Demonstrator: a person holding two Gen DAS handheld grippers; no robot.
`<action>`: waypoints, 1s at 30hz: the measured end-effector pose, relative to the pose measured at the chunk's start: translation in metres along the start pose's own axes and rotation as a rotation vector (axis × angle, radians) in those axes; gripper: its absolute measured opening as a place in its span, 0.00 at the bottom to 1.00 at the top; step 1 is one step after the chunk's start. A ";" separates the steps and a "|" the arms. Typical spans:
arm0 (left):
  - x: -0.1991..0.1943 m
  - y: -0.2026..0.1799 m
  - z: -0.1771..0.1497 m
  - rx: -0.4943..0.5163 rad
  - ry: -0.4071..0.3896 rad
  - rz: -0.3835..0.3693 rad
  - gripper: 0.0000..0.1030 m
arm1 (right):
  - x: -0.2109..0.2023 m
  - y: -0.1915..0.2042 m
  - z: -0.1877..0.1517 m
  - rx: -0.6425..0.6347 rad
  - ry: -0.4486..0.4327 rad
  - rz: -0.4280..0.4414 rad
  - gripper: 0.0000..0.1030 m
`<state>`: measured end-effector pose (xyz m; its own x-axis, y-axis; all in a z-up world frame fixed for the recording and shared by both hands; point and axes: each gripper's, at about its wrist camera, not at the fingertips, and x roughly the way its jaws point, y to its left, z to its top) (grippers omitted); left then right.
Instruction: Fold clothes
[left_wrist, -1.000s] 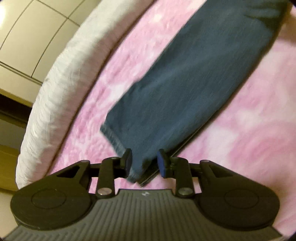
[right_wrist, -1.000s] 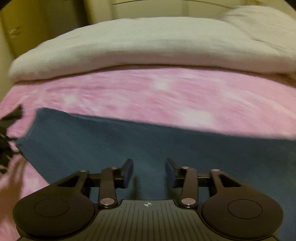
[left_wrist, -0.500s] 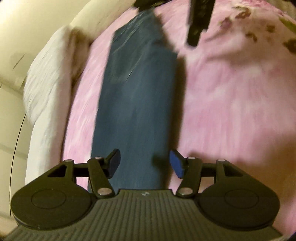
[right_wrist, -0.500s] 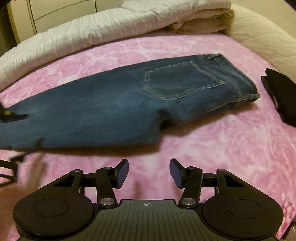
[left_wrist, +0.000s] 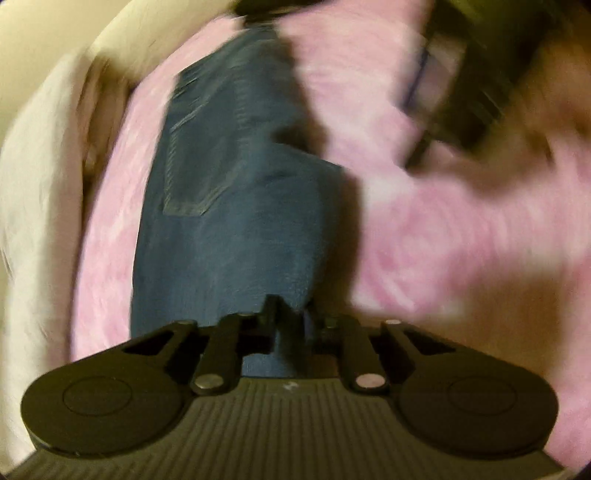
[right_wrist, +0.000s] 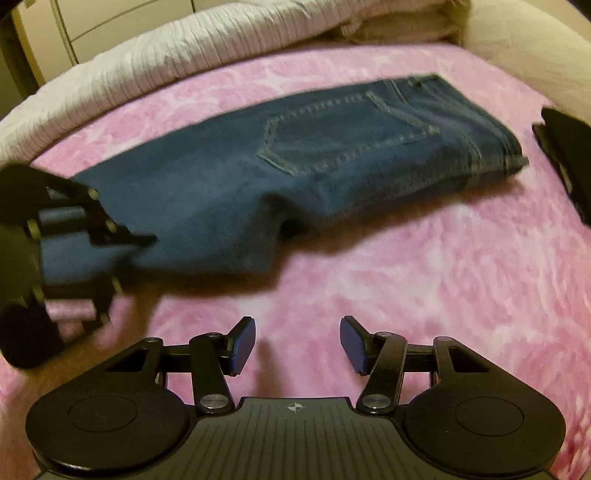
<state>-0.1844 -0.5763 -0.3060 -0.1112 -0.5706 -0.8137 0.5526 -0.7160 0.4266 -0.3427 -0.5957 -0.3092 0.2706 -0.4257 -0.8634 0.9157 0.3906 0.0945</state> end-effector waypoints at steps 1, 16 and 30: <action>0.000 0.013 0.002 -0.055 -0.001 -0.013 0.07 | 0.001 -0.002 -0.001 0.014 0.013 0.007 0.54; 0.009 0.077 -0.002 -0.266 -0.013 -0.162 0.07 | 0.017 0.040 0.013 -0.012 -0.144 -0.023 0.72; 0.006 0.049 -0.010 0.059 -0.082 -0.101 0.17 | 0.035 0.010 0.051 0.202 -0.170 0.048 0.31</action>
<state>-0.1492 -0.6109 -0.2941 -0.2318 -0.5238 -0.8197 0.4862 -0.7922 0.3688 -0.3085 -0.6483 -0.3136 0.3452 -0.5481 -0.7619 0.9369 0.2496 0.2448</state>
